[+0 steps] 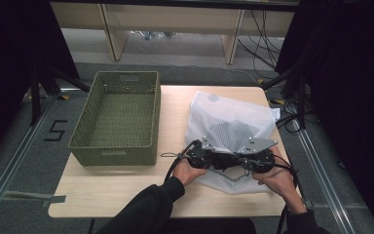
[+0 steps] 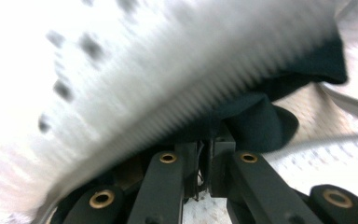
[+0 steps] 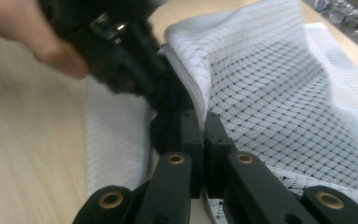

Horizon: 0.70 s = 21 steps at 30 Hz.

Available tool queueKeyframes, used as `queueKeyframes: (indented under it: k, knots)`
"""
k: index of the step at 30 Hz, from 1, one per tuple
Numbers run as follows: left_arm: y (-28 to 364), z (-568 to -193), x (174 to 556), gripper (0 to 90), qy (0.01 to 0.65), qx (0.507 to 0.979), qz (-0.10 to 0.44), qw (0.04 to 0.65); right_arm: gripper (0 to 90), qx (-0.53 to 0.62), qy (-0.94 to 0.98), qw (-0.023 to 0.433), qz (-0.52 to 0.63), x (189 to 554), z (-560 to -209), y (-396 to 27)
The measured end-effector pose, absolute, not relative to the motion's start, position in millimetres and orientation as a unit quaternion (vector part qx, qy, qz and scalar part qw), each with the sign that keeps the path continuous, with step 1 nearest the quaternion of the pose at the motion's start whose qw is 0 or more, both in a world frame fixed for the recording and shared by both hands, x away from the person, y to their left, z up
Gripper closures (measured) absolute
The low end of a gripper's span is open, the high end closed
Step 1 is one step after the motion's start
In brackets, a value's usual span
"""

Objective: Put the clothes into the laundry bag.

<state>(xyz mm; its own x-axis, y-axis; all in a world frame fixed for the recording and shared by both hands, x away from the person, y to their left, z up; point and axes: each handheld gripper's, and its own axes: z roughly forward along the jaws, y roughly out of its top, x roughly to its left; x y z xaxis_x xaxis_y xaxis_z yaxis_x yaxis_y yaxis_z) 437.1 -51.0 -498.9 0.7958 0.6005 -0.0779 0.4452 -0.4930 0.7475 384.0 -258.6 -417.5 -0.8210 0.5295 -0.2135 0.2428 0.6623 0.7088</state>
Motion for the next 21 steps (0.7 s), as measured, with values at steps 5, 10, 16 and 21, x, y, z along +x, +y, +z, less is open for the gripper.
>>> queueKeyframes:
  k: [5,10,16,21]
  knots:
    - [-44,-499,438,84.8,0.309,0.857,0.096,0.4,90.0,0.222,0.895,0.177,0.344,383,-428,-258]
    - [-33,-491,425,75.7,0.297,0.861,0.086,0.402,90.0,0.226,0.909,0.148,0.317,383,-453,-252]
    - [-10,-484,395,59.3,0.262,0.88,0.067,0.39,90.0,0.231,0.917,0.134,0.296,388,-466,-246]
    - [-10,-493,390,43.4,0.248,0.89,0.064,0.378,90.0,0.238,0.918,0.129,0.289,395,-472,-240]
